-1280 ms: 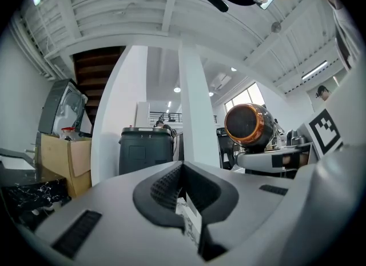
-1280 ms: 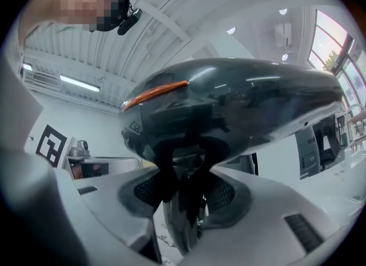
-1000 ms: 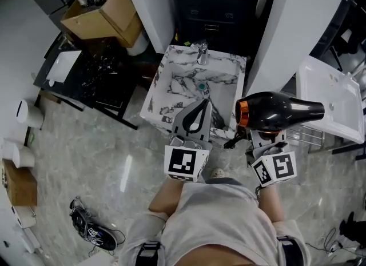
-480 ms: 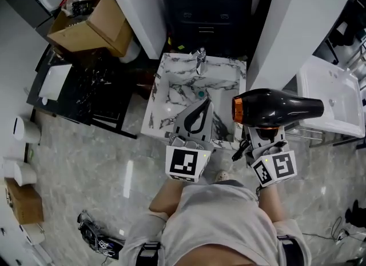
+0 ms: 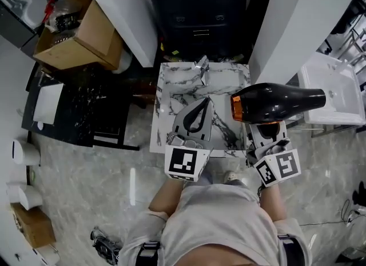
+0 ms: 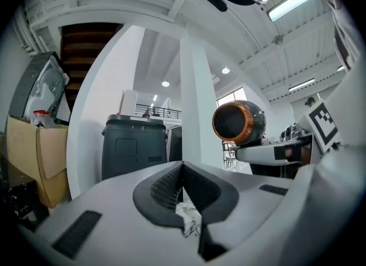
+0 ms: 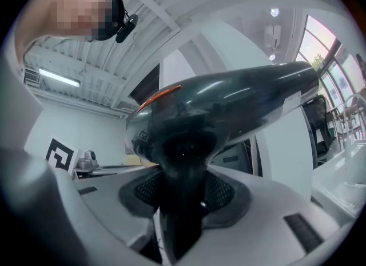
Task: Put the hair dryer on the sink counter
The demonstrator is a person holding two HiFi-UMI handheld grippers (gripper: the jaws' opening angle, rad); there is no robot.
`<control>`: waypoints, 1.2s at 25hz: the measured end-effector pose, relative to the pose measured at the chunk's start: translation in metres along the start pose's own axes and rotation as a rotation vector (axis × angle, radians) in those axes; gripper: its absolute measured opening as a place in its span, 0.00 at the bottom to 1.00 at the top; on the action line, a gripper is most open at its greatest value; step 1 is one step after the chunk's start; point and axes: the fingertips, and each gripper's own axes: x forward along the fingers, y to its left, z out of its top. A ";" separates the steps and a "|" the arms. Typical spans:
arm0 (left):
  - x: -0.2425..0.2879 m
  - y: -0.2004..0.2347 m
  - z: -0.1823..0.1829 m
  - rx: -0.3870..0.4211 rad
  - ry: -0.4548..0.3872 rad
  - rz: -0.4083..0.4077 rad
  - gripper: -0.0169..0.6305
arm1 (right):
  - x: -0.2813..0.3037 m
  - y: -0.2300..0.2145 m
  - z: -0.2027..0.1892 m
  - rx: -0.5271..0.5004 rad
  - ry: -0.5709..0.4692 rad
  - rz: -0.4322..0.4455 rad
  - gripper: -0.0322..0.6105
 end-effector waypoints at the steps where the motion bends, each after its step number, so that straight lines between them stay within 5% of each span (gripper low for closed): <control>1: 0.001 0.006 -0.001 -0.002 -0.001 -0.007 0.05 | 0.005 0.002 0.000 -0.002 -0.001 -0.009 0.33; 20: 0.046 0.085 -0.023 -0.040 -0.018 -0.139 0.05 | 0.100 -0.017 -0.044 0.067 0.102 -0.189 0.33; 30: 0.072 0.107 -0.058 -0.069 0.071 -0.170 0.05 | 0.142 -0.058 -0.100 0.167 0.203 -0.238 0.33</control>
